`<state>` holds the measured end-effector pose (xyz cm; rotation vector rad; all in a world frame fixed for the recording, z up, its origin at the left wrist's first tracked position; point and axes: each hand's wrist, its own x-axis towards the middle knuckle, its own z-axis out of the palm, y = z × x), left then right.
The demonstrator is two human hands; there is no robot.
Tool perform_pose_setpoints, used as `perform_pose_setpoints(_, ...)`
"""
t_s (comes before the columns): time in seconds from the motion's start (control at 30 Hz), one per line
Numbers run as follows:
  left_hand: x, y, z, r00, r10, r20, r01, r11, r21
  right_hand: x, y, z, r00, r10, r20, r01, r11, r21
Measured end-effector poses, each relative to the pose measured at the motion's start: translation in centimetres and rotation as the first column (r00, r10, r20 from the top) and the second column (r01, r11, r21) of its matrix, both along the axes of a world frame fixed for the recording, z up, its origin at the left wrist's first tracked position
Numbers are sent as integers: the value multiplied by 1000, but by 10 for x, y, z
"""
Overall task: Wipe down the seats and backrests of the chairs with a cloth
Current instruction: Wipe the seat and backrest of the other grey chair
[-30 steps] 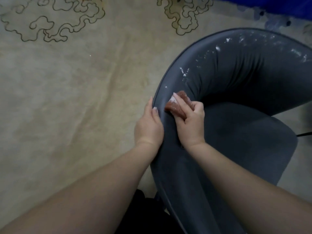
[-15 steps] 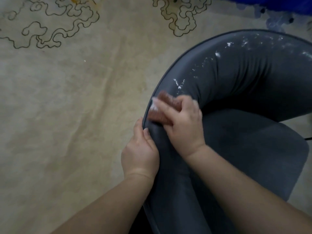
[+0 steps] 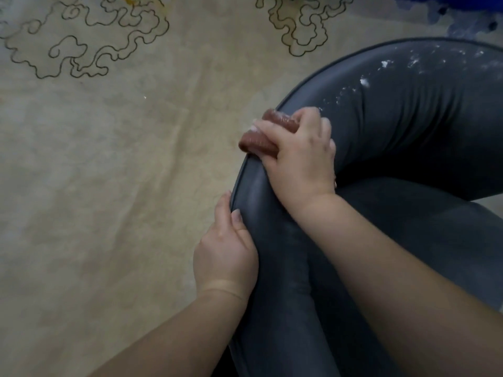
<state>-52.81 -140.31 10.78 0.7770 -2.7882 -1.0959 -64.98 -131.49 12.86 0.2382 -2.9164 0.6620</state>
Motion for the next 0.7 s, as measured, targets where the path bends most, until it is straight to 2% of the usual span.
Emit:
perform_pose_setpoints(0.07, 0, 0, 0, 1000, 7, -2, -7, 1000, 3, 7, -2, -1, 1000, -27, 17, 27, 999, -32)
perform_pose_setpoints(0.23, -1, -1, 0, 1000, -12, -20, 12, 1000, -3, 66, 13, -9, 995, 103, -2, -102, 986, -128)
perform_pose_setpoints(0.3, -1, 0, 0, 1000, -10, -18, 10, 1000, -9, 43, 13, -7, 995, 104, -12, -104, 991, -89)
perform_pose_setpoints(0.4, 0, 1, 0, 999, 1, -36, -1, 1000, -9, -4, 6, -3, 999, -6, -39, 4, 999, -43)
perform_pose_setpoints(0.47, 0, 1, 0, 1000, 6, -29, -6, 1000, -4, -9, 6, -7, 997, -65, -42, 60, 992, -110)
perform_pose_setpoints(0.6, 1, 1, 0, 999, 0, -34, 0, 1000, -2, 52, 18, -26, 993, -33, -110, 1, 960, -279)
perform_pose_setpoints(0.7, 0, 1, -1, 999, 1, -35, -1, 1000, -3, 51, 30, -34, 994, 2, -106, -32, 959, -281)
